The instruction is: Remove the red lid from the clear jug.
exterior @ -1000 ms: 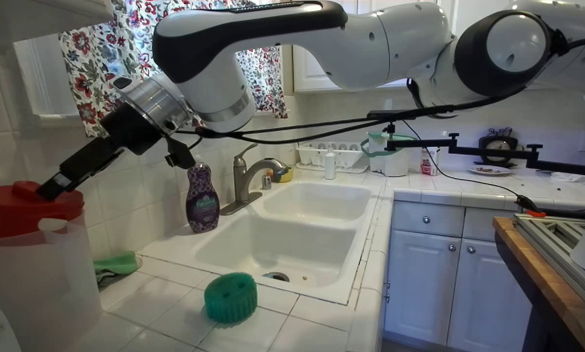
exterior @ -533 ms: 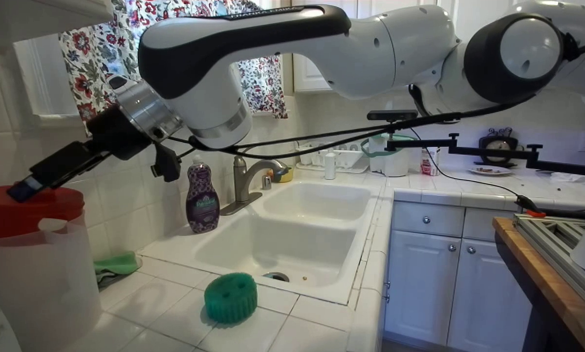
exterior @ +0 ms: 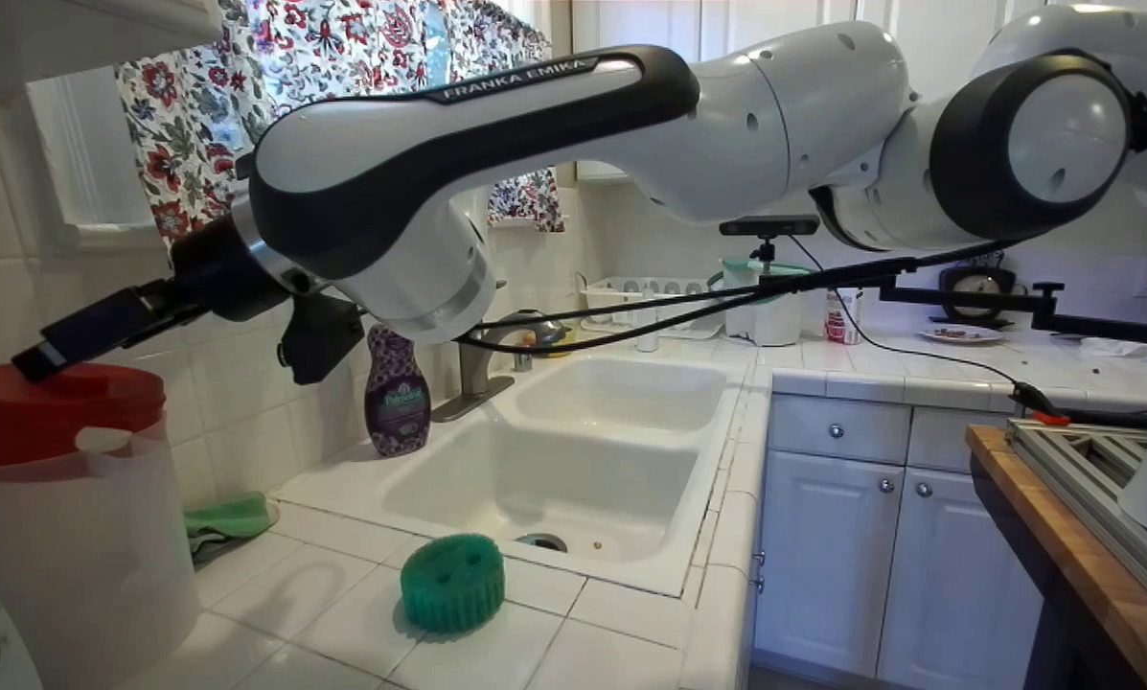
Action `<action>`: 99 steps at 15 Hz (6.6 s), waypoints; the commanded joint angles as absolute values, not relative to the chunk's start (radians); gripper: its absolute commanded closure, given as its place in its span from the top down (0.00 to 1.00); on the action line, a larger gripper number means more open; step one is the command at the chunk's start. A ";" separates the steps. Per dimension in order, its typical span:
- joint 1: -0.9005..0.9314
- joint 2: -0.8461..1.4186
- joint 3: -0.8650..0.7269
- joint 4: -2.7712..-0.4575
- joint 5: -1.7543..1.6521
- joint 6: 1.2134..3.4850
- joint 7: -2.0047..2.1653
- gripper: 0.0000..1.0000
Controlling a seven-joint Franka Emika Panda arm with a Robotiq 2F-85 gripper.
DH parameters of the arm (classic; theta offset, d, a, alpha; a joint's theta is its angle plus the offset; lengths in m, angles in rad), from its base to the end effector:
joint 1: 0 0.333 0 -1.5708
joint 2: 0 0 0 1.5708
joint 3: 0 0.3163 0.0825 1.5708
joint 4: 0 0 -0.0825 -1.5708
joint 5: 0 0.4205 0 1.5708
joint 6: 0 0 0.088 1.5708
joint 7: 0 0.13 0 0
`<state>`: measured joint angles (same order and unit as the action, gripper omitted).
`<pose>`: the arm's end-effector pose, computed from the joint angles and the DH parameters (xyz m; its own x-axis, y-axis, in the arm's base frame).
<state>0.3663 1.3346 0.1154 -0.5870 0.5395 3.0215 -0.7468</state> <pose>0.8449 0.3185 0.2673 0.3427 0.2593 0.9029 0.5131 -0.8568 0.0513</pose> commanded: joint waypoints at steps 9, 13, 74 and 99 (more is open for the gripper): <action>0.384 1.375 0.094 -0.562 0.539 3.027 -0.661 0.27; 0.383 1.376 0.098 -0.557 0.539 3.029 -0.661 0.07; 0.490 1.060 -0.016 -1.237 1.778 3.591 -1.247 0.08; 0.425 1.045 0.116 -1.075 1.757 3.595 -0.825 1.00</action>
